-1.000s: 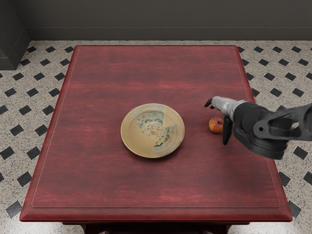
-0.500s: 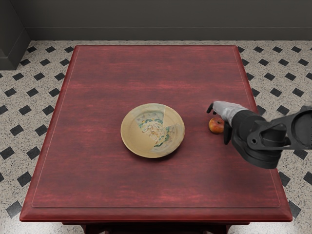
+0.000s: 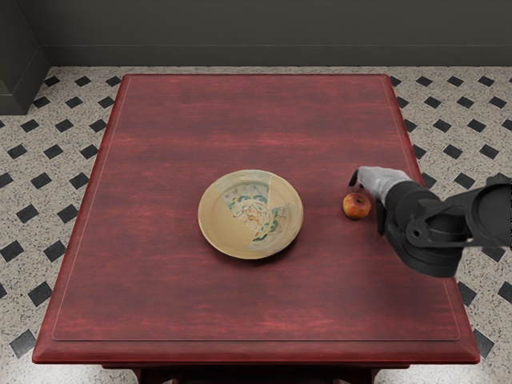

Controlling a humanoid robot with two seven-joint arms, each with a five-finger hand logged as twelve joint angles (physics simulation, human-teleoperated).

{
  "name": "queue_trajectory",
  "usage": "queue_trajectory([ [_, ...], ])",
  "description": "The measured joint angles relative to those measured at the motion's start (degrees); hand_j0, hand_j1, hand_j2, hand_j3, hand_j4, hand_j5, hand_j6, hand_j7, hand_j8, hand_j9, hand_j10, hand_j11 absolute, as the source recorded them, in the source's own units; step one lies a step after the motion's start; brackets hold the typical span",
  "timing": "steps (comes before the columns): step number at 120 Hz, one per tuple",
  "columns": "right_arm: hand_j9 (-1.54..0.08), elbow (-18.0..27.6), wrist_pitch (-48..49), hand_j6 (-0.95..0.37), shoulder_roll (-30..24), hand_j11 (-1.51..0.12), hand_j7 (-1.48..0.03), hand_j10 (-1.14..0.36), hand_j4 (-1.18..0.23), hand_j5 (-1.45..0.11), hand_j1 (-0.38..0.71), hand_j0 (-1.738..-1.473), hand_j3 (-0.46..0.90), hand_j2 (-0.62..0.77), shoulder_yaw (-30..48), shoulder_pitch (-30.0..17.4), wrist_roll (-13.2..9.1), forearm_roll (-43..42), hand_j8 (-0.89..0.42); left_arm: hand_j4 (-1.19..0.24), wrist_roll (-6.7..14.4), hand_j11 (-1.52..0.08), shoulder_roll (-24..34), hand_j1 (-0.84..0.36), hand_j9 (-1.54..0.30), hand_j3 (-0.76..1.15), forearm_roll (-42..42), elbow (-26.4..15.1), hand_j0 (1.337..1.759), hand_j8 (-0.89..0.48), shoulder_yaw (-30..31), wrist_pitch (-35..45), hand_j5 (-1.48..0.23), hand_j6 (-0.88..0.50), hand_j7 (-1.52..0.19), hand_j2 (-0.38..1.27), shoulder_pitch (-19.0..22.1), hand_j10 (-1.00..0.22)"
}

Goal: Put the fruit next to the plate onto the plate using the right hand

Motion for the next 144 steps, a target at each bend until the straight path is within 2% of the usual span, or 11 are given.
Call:
queue_trajectory([
  [45, -0.38, -2.0, 0.0, -0.29, 3.8, -0.38, -0.38, -0.29, -0.29, -0.38, 0.00, -1.658, 0.00, -0.06, 0.7, 0.3, 0.0, 0.2, -0.29, 0.00, 0.0, 0.00, 0.0, 0.35, 0.00, 0.00, 0.0, 0.0, 1.658, 0.00, 0.0, 0.0, 0.00, 0.00, 0.00, 0.00, 0.0, 0.00],
  [70, -0.42, -2.3, 0.0, -0.32, 4.3, -0.42, -0.42, -0.32, -0.32, -0.42, 0.03, -1.658, 0.00, -0.06, 0.5, -0.1, 0.0, 0.2, -0.32, 0.00, 0.0, 0.00, 0.0, 0.35, 0.00, 0.00, 0.0, 0.0, 1.658, 0.00, 0.0, 0.0, 0.00, 0.00, 0.00, 0.00, 0.0, 0.00],
  [144, -0.65, -2.5, 0.0, -0.49, 4.2, -0.65, -0.64, -0.49, -0.50, -0.64, 0.24, -1.658, 0.00, -0.09, 0.2, -1.2, 0.0, 0.2, -0.47, 0.00, 0.0, 0.00, 0.0, 0.35, 0.00, 0.00, 0.0, 0.0, 1.658, 0.00, 0.0, 0.0, 0.00, 0.00, 0.00, 0.00, 0.0, 0.00],
])
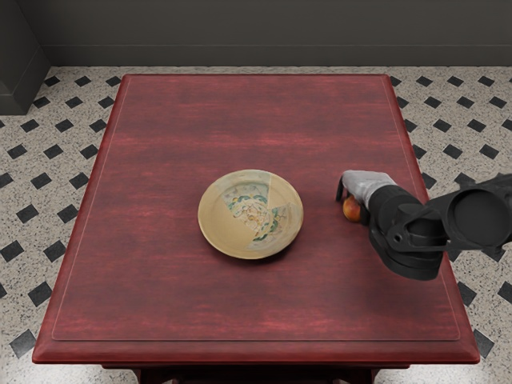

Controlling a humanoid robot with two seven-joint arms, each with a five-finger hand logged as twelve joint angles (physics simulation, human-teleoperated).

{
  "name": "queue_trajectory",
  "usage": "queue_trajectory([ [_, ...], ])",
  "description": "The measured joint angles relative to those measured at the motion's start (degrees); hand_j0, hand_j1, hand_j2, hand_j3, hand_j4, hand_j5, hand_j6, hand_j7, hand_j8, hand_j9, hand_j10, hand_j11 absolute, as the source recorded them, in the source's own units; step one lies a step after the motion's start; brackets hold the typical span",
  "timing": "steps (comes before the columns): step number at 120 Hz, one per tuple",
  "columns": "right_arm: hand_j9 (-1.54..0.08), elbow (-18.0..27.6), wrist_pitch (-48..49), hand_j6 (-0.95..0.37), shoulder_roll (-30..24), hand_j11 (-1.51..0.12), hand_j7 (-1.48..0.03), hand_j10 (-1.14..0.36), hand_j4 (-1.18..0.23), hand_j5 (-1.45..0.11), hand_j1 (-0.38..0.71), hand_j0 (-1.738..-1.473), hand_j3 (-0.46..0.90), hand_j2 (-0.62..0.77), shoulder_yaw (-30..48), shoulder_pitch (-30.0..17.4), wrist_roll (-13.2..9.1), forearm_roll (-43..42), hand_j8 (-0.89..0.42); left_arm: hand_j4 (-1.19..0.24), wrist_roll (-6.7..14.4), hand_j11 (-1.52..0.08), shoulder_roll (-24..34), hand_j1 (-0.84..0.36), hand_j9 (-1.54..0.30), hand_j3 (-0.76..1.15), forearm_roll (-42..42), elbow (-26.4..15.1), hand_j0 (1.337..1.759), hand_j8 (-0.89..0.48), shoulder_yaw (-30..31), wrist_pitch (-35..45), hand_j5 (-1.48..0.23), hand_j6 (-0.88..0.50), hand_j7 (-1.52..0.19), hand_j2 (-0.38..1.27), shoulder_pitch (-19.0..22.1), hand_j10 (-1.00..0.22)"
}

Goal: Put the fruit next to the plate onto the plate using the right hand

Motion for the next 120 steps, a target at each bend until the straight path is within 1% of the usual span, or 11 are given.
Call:
queue_trajectory([
  [13, -0.70, -0.2, 0.0, -0.46, 0.0, -0.70, -0.69, -0.53, -0.53, -0.69, 0.25, -1.653, 0.00, -0.11, -0.1, -0.3, 0.0, -0.2, -0.44, 0.00, 0.0, 0.00, 0.0, 0.35, 0.00, 0.00, 0.0, 0.0, 1.658, 0.00, 0.0, 0.0, 0.00, 0.00, 0.00, 0.00, 0.0, 0.00],
  [17, -0.71, -0.2, 0.0, -0.45, 0.1, -0.71, -0.71, -0.54, -0.55, -0.70, 0.25, -1.651, 0.00, -0.09, -0.1, -0.5, 0.0, -0.3, -0.43, 0.00, 0.0, 0.00, 0.0, 0.35, 0.00, 0.00, 0.0, 0.0, 1.658, 0.00, 0.0, 0.0, 0.00, 0.00, 0.00, 0.00, 0.0, 0.00],
  [26, -0.74, -0.4, 0.0, -0.44, 0.1, -0.74, -0.74, -0.57, -0.58, -0.73, 0.26, -1.644, 0.00, -0.10, 0.0, -0.7, -0.1, -0.5, -0.42, 0.00, 0.0, 0.00, 0.0, 0.35, 0.00, 0.00, 0.0, 0.0, 1.658, 0.00, 0.0, 0.0, 0.00, 0.00, 0.00, 0.00, 0.0, 0.00],
  [34, -0.80, -0.6, 0.2, -0.42, 0.2, -0.80, -0.79, -0.60, -0.60, -0.80, 0.27, -1.638, 0.00, -0.10, 0.1, -0.8, -0.2, -0.5, -0.40, 0.00, 0.0, 0.00, 0.0, 0.35, 0.00, 0.00, 0.0, 0.0, 1.658, 0.00, 0.0, 0.0, 0.00, 0.00, 0.00, 0.00, 0.0, 0.00],
  [39, -0.84, -0.7, 0.1, -0.42, 0.2, -0.84, -0.82, -0.62, -0.62, -0.83, 0.27, -1.640, 0.00, -0.04, 0.2, -0.9, -0.2, -0.3, -0.40, 0.00, 0.0, 0.00, 0.0, 0.35, 0.00, 0.00, 0.0, 0.0, 1.658, 0.00, 0.0, 0.0, 0.00, 0.00, 0.00, 0.00, 0.0, 0.00],
  [51, -0.91, -0.9, 0.1, -0.43, 0.2, -0.91, -0.88, -0.67, -0.67, -0.90, 0.28, -1.643, 0.00, 0.11, 0.7, -0.9, -0.1, 0.0, -0.44, 0.00, 0.0, 0.00, 0.0, 0.35, 0.00, 0.00, 0.0, 0.0, 1.658, 0.00, 0.0, 0.0, 0.00, 0.00, 0.00, 0.00, 0.0, 0.00],
  [56, -0.93, -1.0, 0.1, -0.43, 0.2, -0.93, -0.90, -0.68, -0.69, -0.92, 0.29, -1.645, 0.00, 0.14, 0.9, -0.9, -0.1, 0.1, -0.45, 0.00, 0.0, 0.00, 0.0, 0.35, 0.00, 0.00, 0.0, 0.0, 1.658, 0.00, 0.0, 0.0, 0.00, 0.00, 0.00, 0.00, 0.0, 0.00],
  [63, -0.95, -1.1, 0.1, -0.39, 0.2, -0.95, -0.93, -0.70, -0.70, -0.95, 0.30, -1.646, 0.00, 0.14, 1.0, -0.9, 0.0, 0.1, -0.42, 0.00, 0.0, 0.00, 0.0, 0.35, 0.00, 0.00, 0.0, 0.0, 1.658, 0.00, 0.0, 0.0, 0.00, 0.00, 0.00, 0.00, 0.0, 0.00],
  [71, -0.97, -1.1, 0.2, -0.38, 0.0, -0.97, -0.94, -0.71, -0.72, -0.97, 0.31, -1.648, 0.00, 0.15, 1.2, -0.9, 0.0, 0.1, -0.39, 0.00, 0.0, 0.00, 0.0, 0.35, 0.00, 0.00, 0.0, 0.0, 1.658, 0.00, 0.0, 0.0, 0.00, 0.00, 0.00, 0.00, 0.0, 0.00],
  [93, -1.00, -1.1, 0.1, -0.36, -0.4, -1.01, -0.97, -0.73, -0.71, -1.01, 0.31, -1.651, 0.00, 0.16, 3.0, -0.4, 0.0, 0.3, -0.37, 0.00, 0.0, 0.00, 0.0, 0.35, 0.00, 0.00, 0.0, 0.0, 1.658, 0.00, 0.0, 0.0, 0.00, 0.00, 0.00, 0.00, 0.0, 0.00],
  [120, -1.00, -1.1, 0.1, -0.35, 0.0, -1.01, -0.98, -0.74, -0.70, -1.02, 0.33, -1.652, 0.00, 0.19, 6.5, 1.8, 0.0, 0.4, -0.36, 0.00, 0.0, 0.00, 0.0, 0.35, 0.00, 0.00, 0.0, 0.0, 1.658, 0.00, 0.0, 0.0, 0.00, 0.00, 0.00, 0.00, 0.0, 0.00],
])
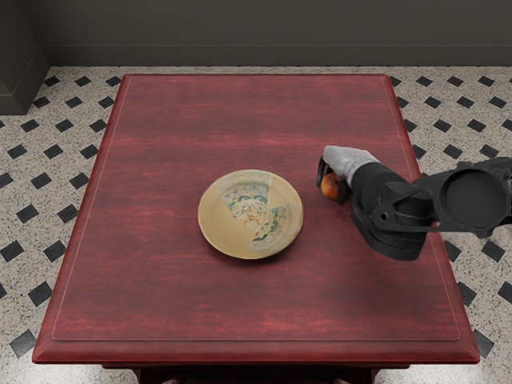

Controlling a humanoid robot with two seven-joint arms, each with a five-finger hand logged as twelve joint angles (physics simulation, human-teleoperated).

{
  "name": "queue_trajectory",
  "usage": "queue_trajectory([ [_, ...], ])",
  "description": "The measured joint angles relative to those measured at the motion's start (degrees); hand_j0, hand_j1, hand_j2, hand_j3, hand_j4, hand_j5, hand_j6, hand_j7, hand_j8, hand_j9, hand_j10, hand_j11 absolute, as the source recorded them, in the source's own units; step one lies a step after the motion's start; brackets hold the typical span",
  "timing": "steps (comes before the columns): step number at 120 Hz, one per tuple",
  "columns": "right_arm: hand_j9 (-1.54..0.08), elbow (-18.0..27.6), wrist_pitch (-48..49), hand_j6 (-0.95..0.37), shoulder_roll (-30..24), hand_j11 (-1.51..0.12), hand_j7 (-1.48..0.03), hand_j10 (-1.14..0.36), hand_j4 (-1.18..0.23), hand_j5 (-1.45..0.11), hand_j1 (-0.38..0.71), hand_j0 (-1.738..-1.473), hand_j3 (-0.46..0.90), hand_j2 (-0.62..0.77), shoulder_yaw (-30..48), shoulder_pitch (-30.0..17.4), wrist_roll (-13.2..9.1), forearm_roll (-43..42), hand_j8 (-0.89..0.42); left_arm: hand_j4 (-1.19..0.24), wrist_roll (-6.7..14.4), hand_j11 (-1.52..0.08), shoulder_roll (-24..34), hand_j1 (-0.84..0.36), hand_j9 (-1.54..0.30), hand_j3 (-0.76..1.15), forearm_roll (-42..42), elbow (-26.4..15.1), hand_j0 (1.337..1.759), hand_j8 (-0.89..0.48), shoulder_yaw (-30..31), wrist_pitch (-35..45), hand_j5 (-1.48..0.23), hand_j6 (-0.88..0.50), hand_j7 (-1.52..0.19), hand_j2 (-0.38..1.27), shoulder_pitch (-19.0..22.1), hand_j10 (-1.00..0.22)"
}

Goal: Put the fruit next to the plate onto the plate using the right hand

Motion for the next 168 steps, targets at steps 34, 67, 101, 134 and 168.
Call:
queue_trajectory([
  [34, -1.02, 0.1, 0.1, -0.34, 2.8, -1.02, -0.99, -0.75, -0.70, -1.05, 0.32, -1.654, 0.00, 0.19, 3.0, 4.2, 0.0, 0.1, -0.35, 0.00, 0.0, 0.00, 0.0, 0.35, 0.00, 0.00, 0.0, 0.0, 1.658, 0.00, 0.0, 0.0, 0.00, 0.00, 0.00, 0.00, 0.0, 0.00],
  [67, -1.04, 0.2, 0.1, -0.36, 8.2, -1.04, -0.99, -0.73, -0.71, -1.07, 0.29, -1.656, 0.00, 0.17, 6.0, 6.2, 0.1, 0.3, -0.37, 0.00, 0.0, 0.00, 0.0, 0.35, 0.00, 0.00, 0.0, 0.0, 1.658, 0.00, 0.0, 0.0, 0.00, 0.00, 0.00, 0.00, 0.0, 0.00],
  [101, -1.05, 0.4, 0.1, -0.39, 12.6, -1.06, -1.00, -0.73, -0.72, -1.07, 0.37, -1.658, 0.00, 0.47, 7.1, 4.9, 0.1, 0.3, -0.41, 0.00, 0.0, 0.00, 0.0, 0.35, 0.00, 0.00, 0.0, 0.0, 1.658, 0.00, 0.0, 0.0, 0.00, 0.00, 0.00, 0.00, 0.0, 0.00],
  [134, -0.63, -0.4, -0.1, -0.27, 13.8, -0.64, -0.61, -0.45, -0.44, -0.65, 0.11, -1.658, 0.00, 0.26, 6.8, 2.8, 0.0, 0.3, -0.29, 0.00, 0.0, 0.00, 0.0, 0.35, 0.00, 0.00, 0.0, 0.0, 1.658, 0.00, 0.0, 0.0, 0.00, 0.00, 0.00, 0.00, 0.0, 0.00],
  [168, -0.18, -0.1, -0.1, -0.09, 9.6, -0.18, -0.18, -0.13, -0.13, -0.19, -0.21, -1.658, 0.00, 0.06, 14.6, 0.2, 0.0, 0.3, -0.09, 0.00, 0.0, 0.00, 0.0, 0.35, 0.00, 0.00, 0.0, 0.0, 1.658, 0.00, 0.0, 0.0, 0.00, 0.00, 0.00, 0.00, 0.0, 0.00],
])
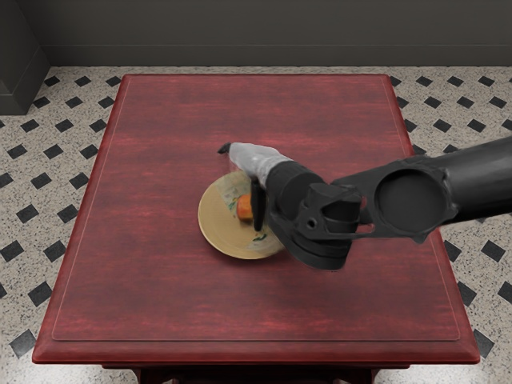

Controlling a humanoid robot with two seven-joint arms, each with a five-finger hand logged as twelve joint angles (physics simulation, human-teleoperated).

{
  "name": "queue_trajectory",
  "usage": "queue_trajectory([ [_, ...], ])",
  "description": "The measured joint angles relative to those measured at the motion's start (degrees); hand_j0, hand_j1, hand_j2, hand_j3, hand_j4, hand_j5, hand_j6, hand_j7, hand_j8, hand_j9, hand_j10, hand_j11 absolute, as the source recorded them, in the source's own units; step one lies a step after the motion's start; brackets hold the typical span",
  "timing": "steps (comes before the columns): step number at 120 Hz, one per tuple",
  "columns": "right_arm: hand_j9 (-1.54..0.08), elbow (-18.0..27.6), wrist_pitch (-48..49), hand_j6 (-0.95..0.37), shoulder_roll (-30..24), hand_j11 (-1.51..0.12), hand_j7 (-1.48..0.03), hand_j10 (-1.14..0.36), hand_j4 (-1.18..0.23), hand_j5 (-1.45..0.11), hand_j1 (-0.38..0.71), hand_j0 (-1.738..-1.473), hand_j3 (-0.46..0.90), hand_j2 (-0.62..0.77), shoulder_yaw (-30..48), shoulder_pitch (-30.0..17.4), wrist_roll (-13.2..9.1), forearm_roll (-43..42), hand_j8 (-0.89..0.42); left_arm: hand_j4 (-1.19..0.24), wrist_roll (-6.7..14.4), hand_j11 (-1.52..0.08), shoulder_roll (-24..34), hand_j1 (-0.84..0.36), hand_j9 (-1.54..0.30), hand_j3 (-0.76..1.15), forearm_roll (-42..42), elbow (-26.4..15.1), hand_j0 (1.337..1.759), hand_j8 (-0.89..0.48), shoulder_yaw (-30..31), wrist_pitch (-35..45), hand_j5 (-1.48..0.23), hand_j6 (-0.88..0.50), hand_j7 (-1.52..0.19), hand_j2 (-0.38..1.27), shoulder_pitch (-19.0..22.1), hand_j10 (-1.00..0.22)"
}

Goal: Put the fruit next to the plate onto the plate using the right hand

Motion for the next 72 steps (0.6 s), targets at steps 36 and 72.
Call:
queue_trajectory([
  [36, -0.07, 1.6, 16.1, -0.04, -19.2, -0.07, -0.07, -0.05, -0.05, -0.07, -0.29, -1.658, 0.00, 0.01, 36.6, -21.8, 0.0, -0.2, -0.04, 0.00, 0.0, 0.00, 0.0, 0.35, 0.00, 0.00, 0.0, 0.0, 1.658, 0.00, 0.0, 0.0, 0.00, 0.00, 0.00, 0.00, 0.0, 0.00],
  [72, -0.04, 1.6, 57.6, -0.03, -29.7, -0.04, -0.04, -0.03, -0.03, -0.04, -0.31, -1.658, 0.00, 0.00, 74.5, -51.2, 0.0, 4.4, -0.03, 0.00, 0.0, 0.00, 0.0, 0.35, 0.00, 0.00, 0.0, 0.0, 1.658, 0.00, 0.0, 0.0, 0.00, 0.00, 0.00, 0.00, 0.0, 0.00],
])
